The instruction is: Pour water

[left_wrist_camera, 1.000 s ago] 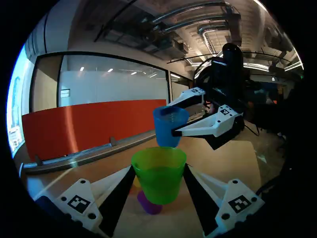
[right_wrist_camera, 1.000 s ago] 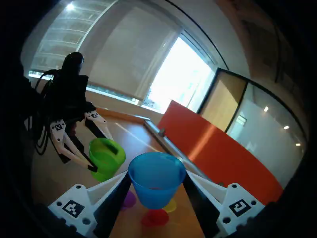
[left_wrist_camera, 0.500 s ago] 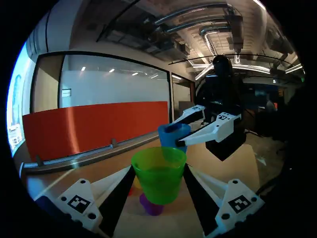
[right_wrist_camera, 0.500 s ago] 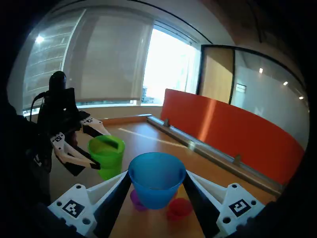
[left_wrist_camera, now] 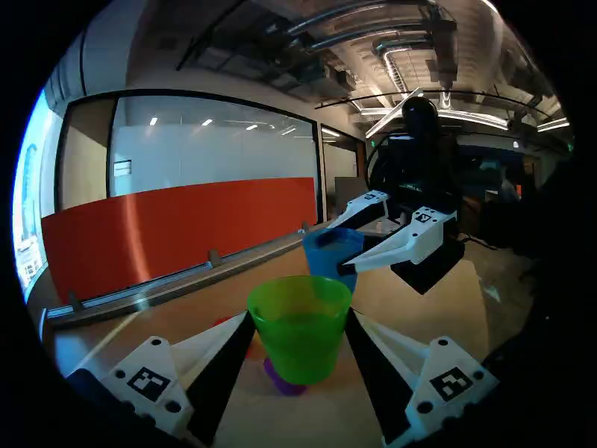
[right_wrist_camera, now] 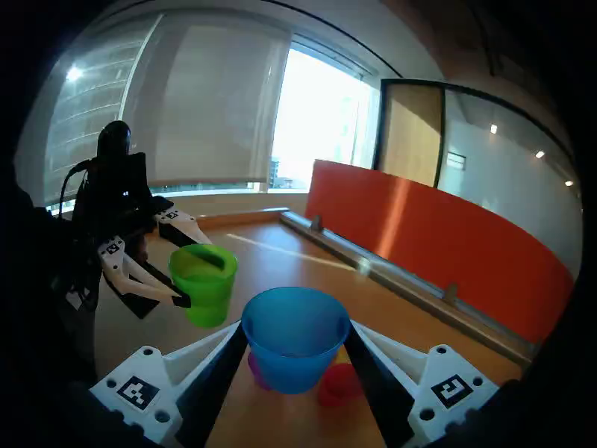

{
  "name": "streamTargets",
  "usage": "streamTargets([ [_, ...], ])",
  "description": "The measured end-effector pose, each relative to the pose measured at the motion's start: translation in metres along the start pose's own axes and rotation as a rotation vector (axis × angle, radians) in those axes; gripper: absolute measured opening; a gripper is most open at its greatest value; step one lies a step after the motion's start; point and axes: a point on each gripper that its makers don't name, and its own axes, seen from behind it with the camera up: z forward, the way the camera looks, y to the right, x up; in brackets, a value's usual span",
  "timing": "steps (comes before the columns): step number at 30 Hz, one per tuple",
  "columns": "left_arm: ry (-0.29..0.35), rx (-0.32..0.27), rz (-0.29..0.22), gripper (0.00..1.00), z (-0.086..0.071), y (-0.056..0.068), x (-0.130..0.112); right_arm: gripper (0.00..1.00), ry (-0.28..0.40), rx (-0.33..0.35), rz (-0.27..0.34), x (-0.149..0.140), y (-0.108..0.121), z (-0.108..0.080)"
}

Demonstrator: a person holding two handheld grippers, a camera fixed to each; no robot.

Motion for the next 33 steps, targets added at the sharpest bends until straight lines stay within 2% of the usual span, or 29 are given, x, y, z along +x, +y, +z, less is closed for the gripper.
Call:
streamTargets([
  [20,-0.155,0.0,0.023,0.84,0.005,-0.002,-0.054,0.91,-0.088,0.059,-0.001,-0.048,-0.009,0.004],
  [29,-0.242,-0.027,0.052,0.84,0.007,0.007,-0.083,0.91,-0.148,0.083,-0.01,-0.074,-0.013,0.006],
  [33,-0.272,-0.035,0.05,0.84,0.006,0.008,-0.094,0.91,-0.171,0.095,-0.008,-0.085,-0.013,0.006],
])
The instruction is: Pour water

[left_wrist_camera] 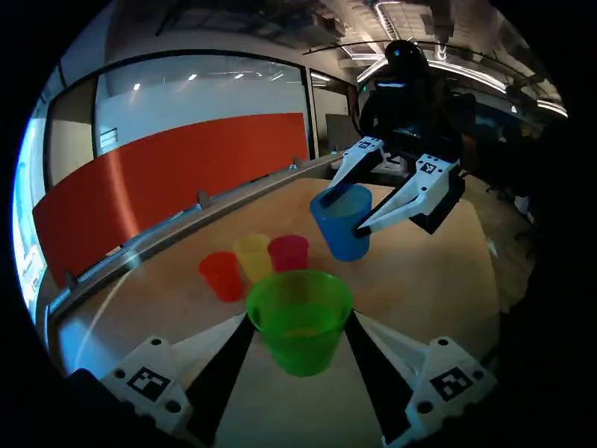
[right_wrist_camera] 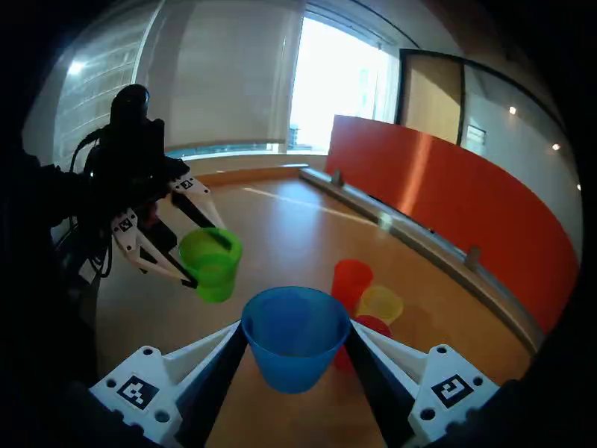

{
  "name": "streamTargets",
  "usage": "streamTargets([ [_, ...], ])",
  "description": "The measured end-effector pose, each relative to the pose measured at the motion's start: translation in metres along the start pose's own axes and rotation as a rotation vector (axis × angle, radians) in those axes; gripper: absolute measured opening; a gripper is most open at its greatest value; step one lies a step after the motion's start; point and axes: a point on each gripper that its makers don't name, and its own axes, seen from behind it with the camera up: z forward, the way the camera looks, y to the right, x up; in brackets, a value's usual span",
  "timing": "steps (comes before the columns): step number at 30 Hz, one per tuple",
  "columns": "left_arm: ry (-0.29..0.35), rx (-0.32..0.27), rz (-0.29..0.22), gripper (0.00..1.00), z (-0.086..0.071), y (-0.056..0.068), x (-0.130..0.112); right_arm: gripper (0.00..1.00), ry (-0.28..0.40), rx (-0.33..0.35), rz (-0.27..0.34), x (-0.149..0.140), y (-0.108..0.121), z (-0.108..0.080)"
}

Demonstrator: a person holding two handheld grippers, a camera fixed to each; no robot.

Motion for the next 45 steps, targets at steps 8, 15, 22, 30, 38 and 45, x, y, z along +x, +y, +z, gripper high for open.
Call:
streamTargets([
  [8,-0.083,0.002,0.022,0.85,0.003,-0.005,-0.028,0.91,-0.044,0.018,-0.01,-0.019,-0.002,0.005],
  [15,-0.14,-0.015,0.041,0.84,0.008,-0.004,-0.046,0.91,-0.083,0.036,-0.029,-0.038,-0.006,0.012],
  [22,-0.169,-0.024,0.047,0.84,0.012,-0.004,-0.056,0.91,-0.119,0.055,-0.042,-0.053,-0.008,0.019],
  [30,-0.198,-0.031,0.046,0.84,0.017,-0.007,-0.067,0.91,-0.147,0.07,-0.046,-0.065,-0.009,0.029],
  [38,-0.218,-0.034,0.033,0.84,0.021,-0.011,-0.075,0.91,-0.167,0.085,-0.053,-0.073,-0.012,0.038],
  [45,-0.233,-0.041,0.029,0.84,0.024,-0.012,-0.082,0.91,-0.173,0.097,-0.057,-0.076,-0.014,0.044],
])
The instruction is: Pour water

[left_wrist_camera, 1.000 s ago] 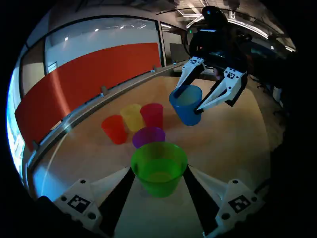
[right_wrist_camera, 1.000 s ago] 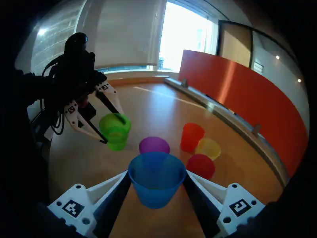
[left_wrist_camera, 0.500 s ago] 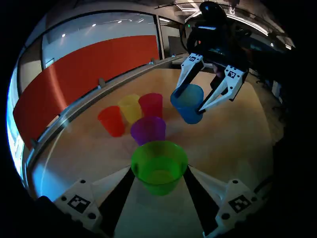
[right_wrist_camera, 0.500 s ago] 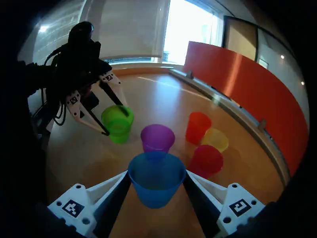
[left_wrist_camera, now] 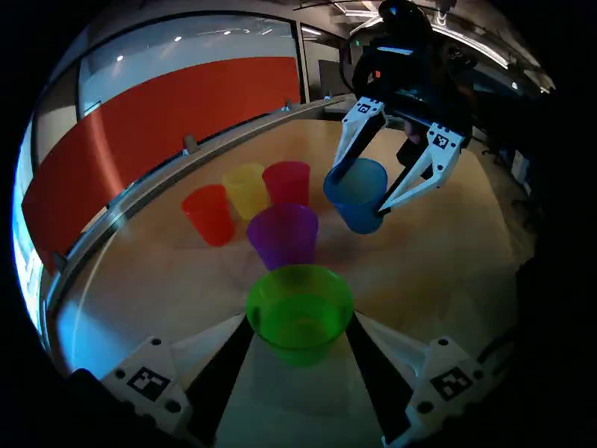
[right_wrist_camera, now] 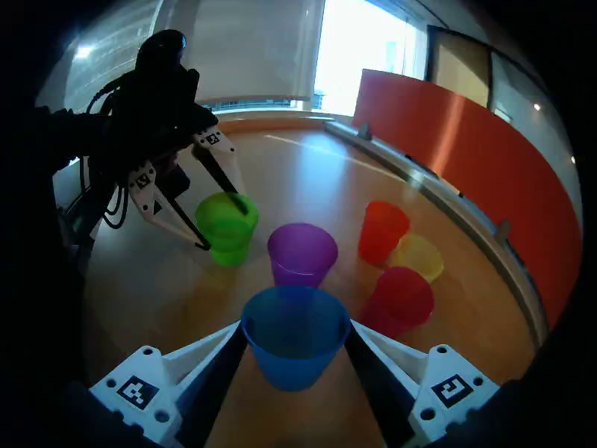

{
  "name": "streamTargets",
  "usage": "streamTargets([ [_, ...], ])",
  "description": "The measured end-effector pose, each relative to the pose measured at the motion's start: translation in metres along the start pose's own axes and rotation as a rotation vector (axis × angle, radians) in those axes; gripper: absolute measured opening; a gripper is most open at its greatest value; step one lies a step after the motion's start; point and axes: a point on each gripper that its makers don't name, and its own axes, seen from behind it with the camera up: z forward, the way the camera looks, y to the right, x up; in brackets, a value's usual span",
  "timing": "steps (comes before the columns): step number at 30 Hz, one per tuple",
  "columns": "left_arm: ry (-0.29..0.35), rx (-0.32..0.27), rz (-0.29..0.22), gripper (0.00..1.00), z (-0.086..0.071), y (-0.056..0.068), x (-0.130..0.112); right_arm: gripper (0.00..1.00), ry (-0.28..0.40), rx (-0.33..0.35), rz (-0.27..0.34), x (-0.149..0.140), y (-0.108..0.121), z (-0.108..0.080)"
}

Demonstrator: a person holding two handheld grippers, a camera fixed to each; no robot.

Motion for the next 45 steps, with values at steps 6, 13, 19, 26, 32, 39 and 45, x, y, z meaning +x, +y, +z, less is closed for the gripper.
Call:
streamTargets([
  [6,0.001,-0.003,-0.008,0.84,0.004,-0.002,0.0,0.92,-0.008,0.005,-0.002,-0.002,-0.002,0.004],
  [13,-0.005,-0.012,-0.014,0.84,0.007,0.0,-0.003,0.91,-0.017,0.011,0.004,-0.006,-0.003,0.007],
  [19,-0.007,-0.017,-0.024,0.84,0.008,0.001,-0.006,0.92,-0.019,0.016,0.003,-0.007,-0.004,0.008],
  [26,-0.016,-0.022,-0.029,0.84,0.005,0.001,-0.01,0.92,-0.024,0.018,0.01,-0.011,-0.005,0.01],
  [32,-0.019,-0.024,-0.037,0.84,0.005,0.0,-0.011,0.92,-0.024,0.024,0.021,-0.015,-0.007,0.011],
  [39,-0.017,-0.022,-0.039,0.84,0.004,0.0,-0.012,0.92,-0.02,0.023,0.037,-0.019,-0.007,0.007],
  [45,-0.018,-0.022,-0.044,0.85,0.004,-0.001,-0.013,0.92,-0.029,0.021,0.042,-0.024,-0.008,0.002],
])
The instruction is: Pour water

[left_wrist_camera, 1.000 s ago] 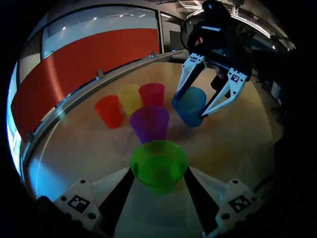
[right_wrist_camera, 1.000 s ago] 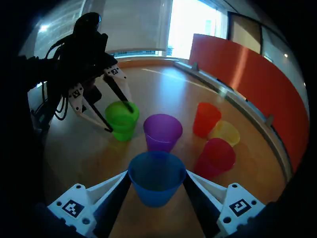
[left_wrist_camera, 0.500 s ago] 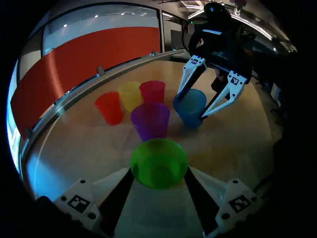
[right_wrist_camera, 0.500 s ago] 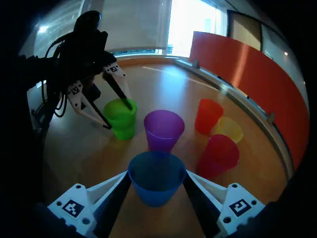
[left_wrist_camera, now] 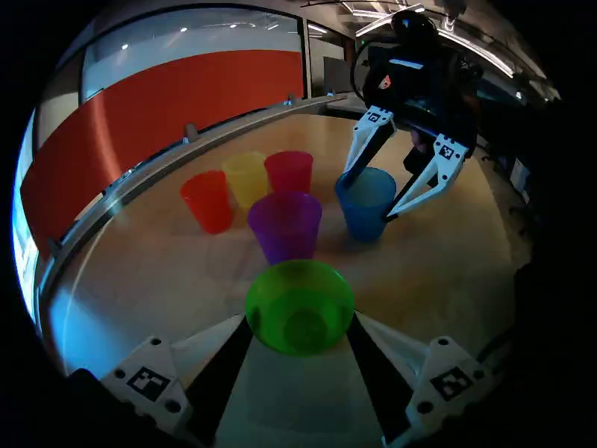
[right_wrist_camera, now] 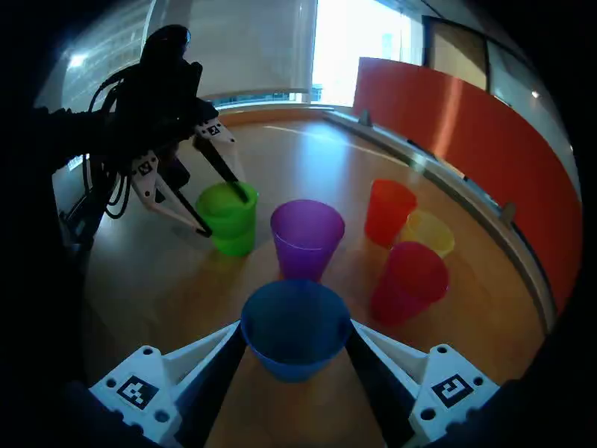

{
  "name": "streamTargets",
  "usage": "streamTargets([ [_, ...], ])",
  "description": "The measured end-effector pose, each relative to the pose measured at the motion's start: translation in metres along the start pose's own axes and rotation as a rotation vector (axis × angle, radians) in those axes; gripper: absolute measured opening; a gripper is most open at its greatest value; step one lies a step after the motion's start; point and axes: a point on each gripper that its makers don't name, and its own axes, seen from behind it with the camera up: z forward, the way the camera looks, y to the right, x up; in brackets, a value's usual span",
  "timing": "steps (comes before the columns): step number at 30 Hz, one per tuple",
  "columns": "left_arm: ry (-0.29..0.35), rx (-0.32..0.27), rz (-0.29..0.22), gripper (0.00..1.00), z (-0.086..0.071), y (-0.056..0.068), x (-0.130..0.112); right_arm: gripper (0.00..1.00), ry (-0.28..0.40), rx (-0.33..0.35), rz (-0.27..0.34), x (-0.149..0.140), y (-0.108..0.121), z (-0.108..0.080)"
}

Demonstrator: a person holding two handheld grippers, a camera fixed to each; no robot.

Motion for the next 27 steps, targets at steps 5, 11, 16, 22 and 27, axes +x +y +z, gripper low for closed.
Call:
streamTargets([
  [5,-0.002,0.0,0.003,0.85,0.0,0.0,0.0,0.92,-0.016,-0.002,0.003,-0.007,-0.001,-0.005],
  [11,-0.004,0.004,0.016,0.85,0.001,0.001,0.0,0.92,-0.025,-0.008,0.005,-0.011,-0.001,-0.005],
  [16,-0.006,0.006,0.015,0.85,0.001,0.0,0.0,0.92,-0.039,-0.011,0.005,-0.015,0.0,-0.007],
  [22,-0.011,0.007,0.011,0.85,0.002,0.0,-0.001,0.96,-0.072,-0.017,-0.02,-0.027,-0.002,-0.008],
  [27,-0.031,0.003,0.01,0.85,0.003,0.0,-0.005,0.98,-0.079,-0.021,-0.017,-0.03,-0.002,-0.008],
])
